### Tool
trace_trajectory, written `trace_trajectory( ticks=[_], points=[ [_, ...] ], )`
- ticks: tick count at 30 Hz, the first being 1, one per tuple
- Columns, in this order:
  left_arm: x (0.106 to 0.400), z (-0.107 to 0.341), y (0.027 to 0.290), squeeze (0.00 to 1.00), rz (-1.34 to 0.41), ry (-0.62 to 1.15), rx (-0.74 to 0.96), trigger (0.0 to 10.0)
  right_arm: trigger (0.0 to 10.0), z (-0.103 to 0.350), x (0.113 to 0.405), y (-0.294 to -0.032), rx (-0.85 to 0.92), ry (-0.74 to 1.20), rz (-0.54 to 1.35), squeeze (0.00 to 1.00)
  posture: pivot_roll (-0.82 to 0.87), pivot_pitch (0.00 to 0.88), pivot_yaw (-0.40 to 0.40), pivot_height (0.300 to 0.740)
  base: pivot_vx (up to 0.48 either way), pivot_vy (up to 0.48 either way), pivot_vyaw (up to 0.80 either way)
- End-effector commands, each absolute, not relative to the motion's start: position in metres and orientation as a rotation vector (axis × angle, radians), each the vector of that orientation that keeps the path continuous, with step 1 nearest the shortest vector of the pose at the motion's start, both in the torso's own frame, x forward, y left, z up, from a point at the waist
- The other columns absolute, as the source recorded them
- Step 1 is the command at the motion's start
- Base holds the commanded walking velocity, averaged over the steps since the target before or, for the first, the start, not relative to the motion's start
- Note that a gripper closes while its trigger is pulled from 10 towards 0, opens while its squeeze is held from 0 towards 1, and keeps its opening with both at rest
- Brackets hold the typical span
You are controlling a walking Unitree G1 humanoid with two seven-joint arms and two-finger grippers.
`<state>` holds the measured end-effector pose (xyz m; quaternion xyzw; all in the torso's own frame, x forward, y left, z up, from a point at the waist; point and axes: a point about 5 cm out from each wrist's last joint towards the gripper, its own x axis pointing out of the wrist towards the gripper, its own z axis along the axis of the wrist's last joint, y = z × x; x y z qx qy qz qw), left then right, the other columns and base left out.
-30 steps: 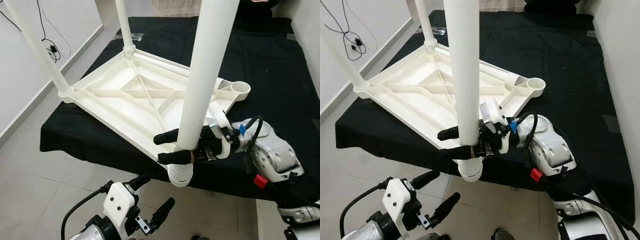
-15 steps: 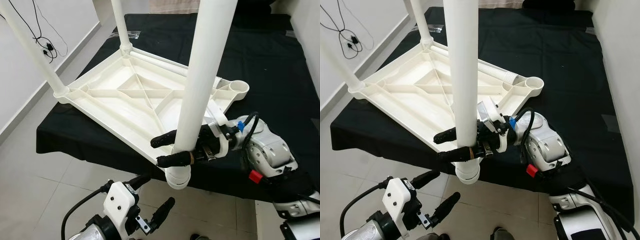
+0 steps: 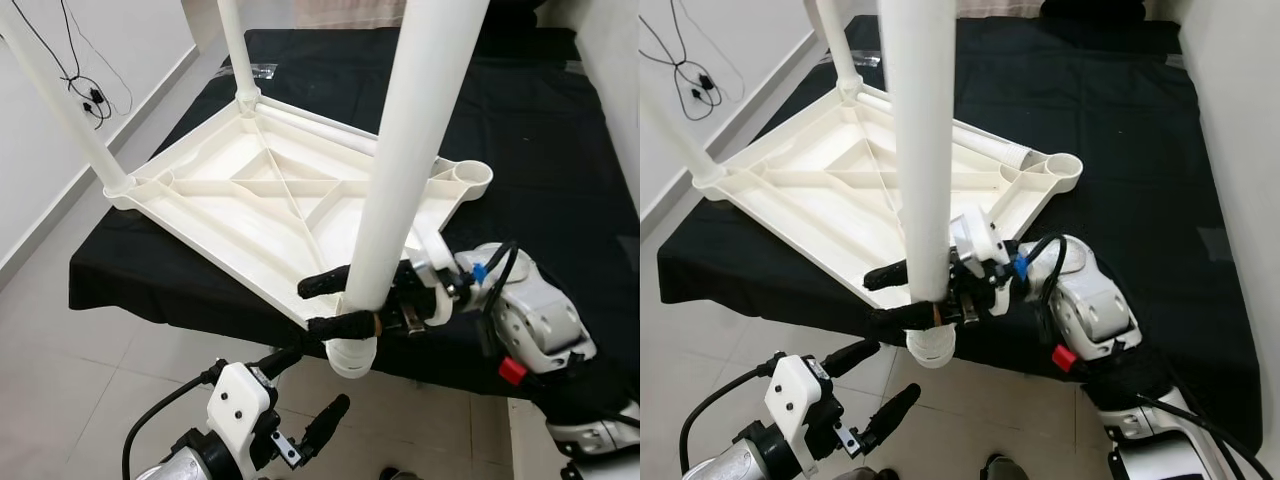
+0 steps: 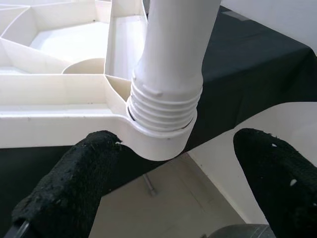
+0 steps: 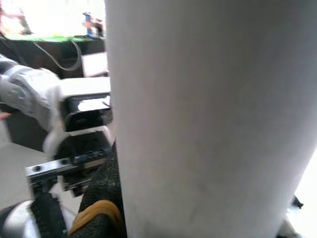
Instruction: Building children table
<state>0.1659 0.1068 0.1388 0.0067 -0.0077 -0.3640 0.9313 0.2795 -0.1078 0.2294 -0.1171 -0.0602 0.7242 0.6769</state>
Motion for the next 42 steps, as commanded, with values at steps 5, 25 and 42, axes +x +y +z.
trace_trajectory(
  ticks=[5,25,42],
  points=[
    [0.164,0.136,0.109,0.0,-0.755,0.005,0.029,10.0,10.0,0.204,0.291,-0.112,-0.339,0.008,1.41,0.0,0.05,0.23,0.067,0.74,0.0,0.0,0.0],
    [0.163,0.132,0.107,0.0,-0.763,0.01,0.029,10.0,10.0,0.208,0.333,-0.125,-0.377,0.131,0.867,0.0,0.04,0.215,0.06,0.74,0.0,0.0,0.0],
    [0.164,0.132,0.108,0.0,-0.762,0.009,0.026,10.0,10.0,0.216,0.363,-0.146,-0.178,0.102,0.516,0.0,0.04,0.22,0.063,0.74,0.0,0.0,0.0]
  ],
)
